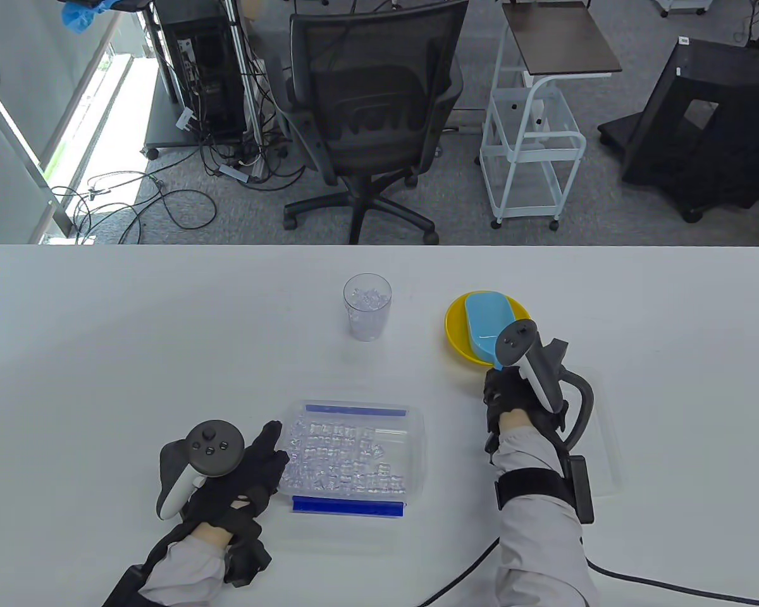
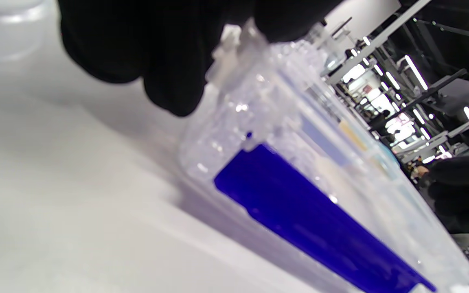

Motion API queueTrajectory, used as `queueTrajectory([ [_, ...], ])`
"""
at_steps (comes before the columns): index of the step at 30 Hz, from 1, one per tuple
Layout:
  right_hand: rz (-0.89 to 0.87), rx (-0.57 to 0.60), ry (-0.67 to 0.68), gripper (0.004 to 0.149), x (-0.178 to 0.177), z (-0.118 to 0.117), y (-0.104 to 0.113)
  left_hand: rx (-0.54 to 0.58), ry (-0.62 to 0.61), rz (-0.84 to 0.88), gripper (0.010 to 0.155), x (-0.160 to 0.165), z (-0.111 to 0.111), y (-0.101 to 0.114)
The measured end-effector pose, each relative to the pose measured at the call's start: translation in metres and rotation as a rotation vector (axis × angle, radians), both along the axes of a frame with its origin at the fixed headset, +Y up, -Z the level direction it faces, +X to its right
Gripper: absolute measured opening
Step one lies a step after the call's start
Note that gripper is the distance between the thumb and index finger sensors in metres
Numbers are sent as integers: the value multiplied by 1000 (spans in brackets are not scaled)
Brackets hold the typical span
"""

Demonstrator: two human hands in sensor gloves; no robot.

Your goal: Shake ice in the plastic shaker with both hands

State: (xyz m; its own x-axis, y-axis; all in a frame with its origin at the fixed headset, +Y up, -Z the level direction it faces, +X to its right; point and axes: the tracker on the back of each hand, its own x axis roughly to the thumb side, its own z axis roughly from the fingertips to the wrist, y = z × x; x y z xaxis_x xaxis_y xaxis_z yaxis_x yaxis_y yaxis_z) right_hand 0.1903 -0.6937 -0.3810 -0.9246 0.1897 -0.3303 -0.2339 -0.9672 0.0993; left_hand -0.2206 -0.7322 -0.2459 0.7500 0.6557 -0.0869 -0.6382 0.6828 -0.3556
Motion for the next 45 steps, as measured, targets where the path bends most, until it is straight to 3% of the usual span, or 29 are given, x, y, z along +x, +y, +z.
queueTrajectory([
  [6,-14,33,137,62,-17,40,19,-22,32,8,61,2,0,2],
  [12,-86,-20,253,59,-36,74,25,-96,10,-107,62,13,-6,16],
  [15,-129,-66,313,58,-48,89,19,-128,1,-138,60,14,-11,30],
  [20,-178,-165,400,59,-69,105,5,-85,5,-209,59,20,-22,59],
  [26,-120,-262,396,66,-87,109,-15,-79,-13,-264,57,31,-45,81],
  [29,-117,-295,381,65,-88,108,-26,-89,-14,-301,57,35,-58,79],
  [31,-205,-306,366,63,-86,108,-34,-96,-15,-345,56,37,-66,73],
  [36,-385,-318,311,64,-76,110,-46,-175,-50,-400,51,38,-86,44],
  [39,-440,-316,291,64,-74,110,-50,-101,-15,-403,44,36,-91,40],
  [45,-572,-268,207,63,-70,115,-57,-126,-23,-336,42,33,-95,37],
])
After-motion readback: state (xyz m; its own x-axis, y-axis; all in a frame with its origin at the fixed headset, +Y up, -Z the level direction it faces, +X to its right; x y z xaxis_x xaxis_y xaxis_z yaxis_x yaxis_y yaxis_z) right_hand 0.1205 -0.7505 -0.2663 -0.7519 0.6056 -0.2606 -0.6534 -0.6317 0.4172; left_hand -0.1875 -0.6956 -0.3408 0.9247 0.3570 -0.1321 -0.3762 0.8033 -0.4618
